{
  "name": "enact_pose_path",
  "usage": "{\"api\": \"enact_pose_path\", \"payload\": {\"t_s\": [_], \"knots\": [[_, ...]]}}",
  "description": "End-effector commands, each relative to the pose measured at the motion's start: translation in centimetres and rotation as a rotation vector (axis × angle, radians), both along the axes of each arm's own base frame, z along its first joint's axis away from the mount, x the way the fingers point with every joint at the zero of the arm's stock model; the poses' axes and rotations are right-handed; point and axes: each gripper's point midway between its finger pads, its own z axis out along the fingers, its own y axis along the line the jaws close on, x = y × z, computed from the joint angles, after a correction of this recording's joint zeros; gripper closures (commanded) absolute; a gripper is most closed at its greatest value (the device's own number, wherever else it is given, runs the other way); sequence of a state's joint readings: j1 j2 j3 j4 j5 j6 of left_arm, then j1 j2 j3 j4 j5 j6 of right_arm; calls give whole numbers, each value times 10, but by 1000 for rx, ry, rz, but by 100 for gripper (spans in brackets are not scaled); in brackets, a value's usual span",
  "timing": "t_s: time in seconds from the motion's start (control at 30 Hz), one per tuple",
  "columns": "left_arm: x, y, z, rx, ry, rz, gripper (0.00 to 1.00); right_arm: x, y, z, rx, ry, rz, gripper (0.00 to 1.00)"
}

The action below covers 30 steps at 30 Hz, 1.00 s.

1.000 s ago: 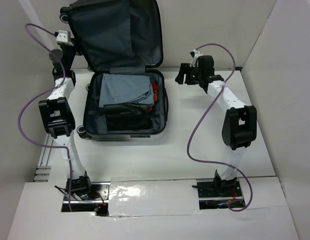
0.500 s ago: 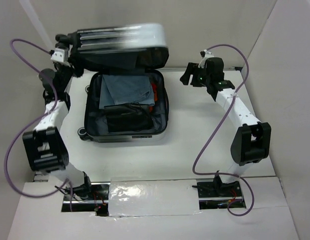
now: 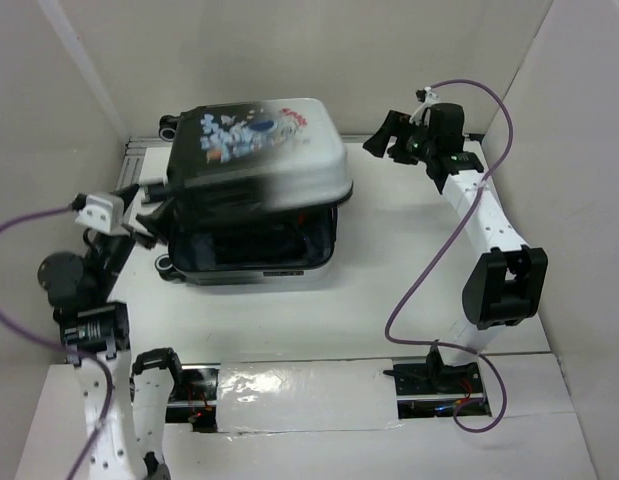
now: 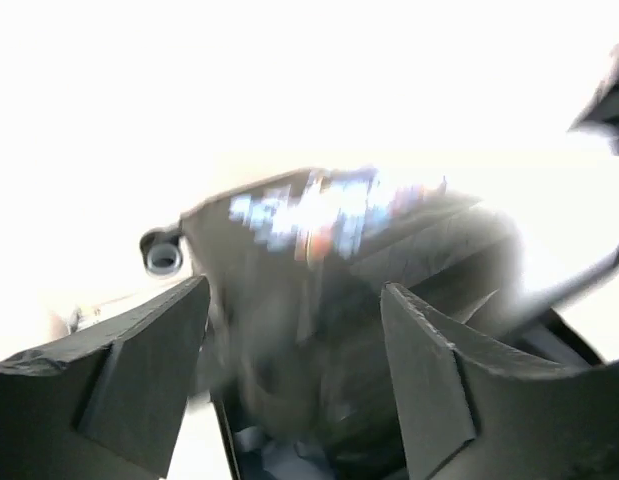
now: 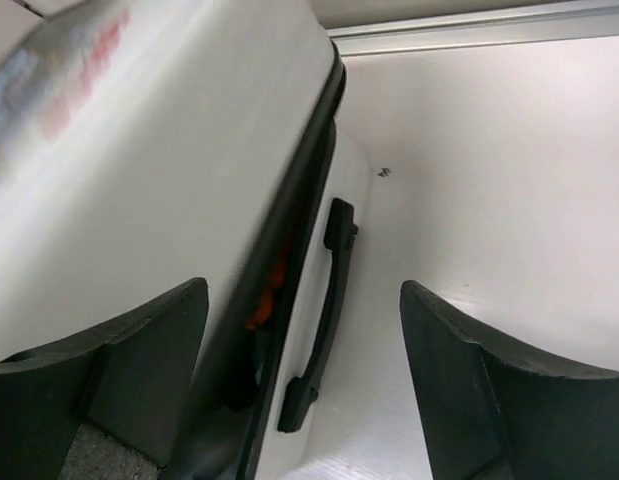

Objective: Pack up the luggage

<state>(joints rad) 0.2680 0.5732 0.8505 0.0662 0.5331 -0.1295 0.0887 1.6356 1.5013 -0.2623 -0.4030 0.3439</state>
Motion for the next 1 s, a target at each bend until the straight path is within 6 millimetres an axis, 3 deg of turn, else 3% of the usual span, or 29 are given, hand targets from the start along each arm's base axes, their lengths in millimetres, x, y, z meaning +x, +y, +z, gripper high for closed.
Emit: {"api": "enact_pose_path", "payload": {"t_s": [0.0, 0.03, 0.13, 0.23, 0.27, 0.3, 0.33, 0.4, 0.43, 0.47, 0.5, 0.53, 0.57, 0.6, 0.63, 0.67, 0.7, 0.73, 0.77, 0.8, 0.83, 0.87, 0.93, 0.97], "knots": [[-37, -19, -8, 32, 70, -56, 18, 6, 9, 20, 50, -25, 33, 16], [-43, -16, -6, 15, 67, -13, 18, 9, 11, 8, 53, 2, 45, 16], [-45, -1, -14, -52, 132, 91, 12, 21, 14, 7, 68, 2, 53, 16], [-34, 5, -23, -158, 217, 122, 10, 30, 16, 6, 62, -3, 67, 16], [-29, 7, -28, -222, 261, 139, 10, 38, 15, -4, 45, 3, 64, 16], [-16, 11, -38, -261, 329, 159, 12, 44, 15, -5, 36, -4, 67, 16], [-9, 15, -51, -309, 391, 187, 14, 52, 14, 7, 26, -31, 60, 16], [-3, 25, -85, -440, 545, 281, 18, 69, 13, -11, -10, -7, 64, 16], [2, 25, -101, -467, 608, 292, 20, 81, 10, 5, -26, -53, 48, 16], [0, 27, -111, -532, 647, 330, 23, 95, 8, -11, -42, -36, 33, 16], [-1, 28, -117, -566, 666, 351, 23, 102, 6, -14, -50, -32, 16, 16], [-5, 29, -121, -593, 660, 367, 24, 114, 2, -1, -57, -70, -10, 16], [-9, 33, -123, -644, 654, 405, 24, 126, 2, -20, -63, -45, -18, 16], [-12, 36, -129, -666, 648, 432, 24, 136, 0, -23, -57, -50, -41, 16], [-17, 40, -126, -686, 630, 458, 25, 145, 1, -13, -43, -76, -46, 16], [-23, 50, -130, -703, 612, 522, 25, 156, 4, -39, -22, -27, -56, 18], [-25, 52, -133, -719, 619, 546, 25, 162, 7, -45, -5, -20, -46, 20], [-29, 53, -136, -718, 627, 561, 23, 161, 12, -55, 14, 19, -21, 22], [-29, 53, -136, -718, 627, 561, 22, 167, 13, -47, 16, 7, -21, 23], [-26, 54, -137, -706, 641, 565, 22, 168, 13, -72, 17, 69, -25, 23], [-24, 53, -134, -698, 644, 553, 22, 162, 17, -81, 7, 111, -29, 25], [-22, 52, -137, -697, 662, 548, 20, 156, 14, -105, -15, 165, -31, 27], [-15, 49, -142, -667, 702, 539, 20, 139, 16, -103, -42, 185, -22, 32], [-13, 50, -140, -667, 702, 539, 20, 118, 14, -136, -54, 281, -21, 32]]}}
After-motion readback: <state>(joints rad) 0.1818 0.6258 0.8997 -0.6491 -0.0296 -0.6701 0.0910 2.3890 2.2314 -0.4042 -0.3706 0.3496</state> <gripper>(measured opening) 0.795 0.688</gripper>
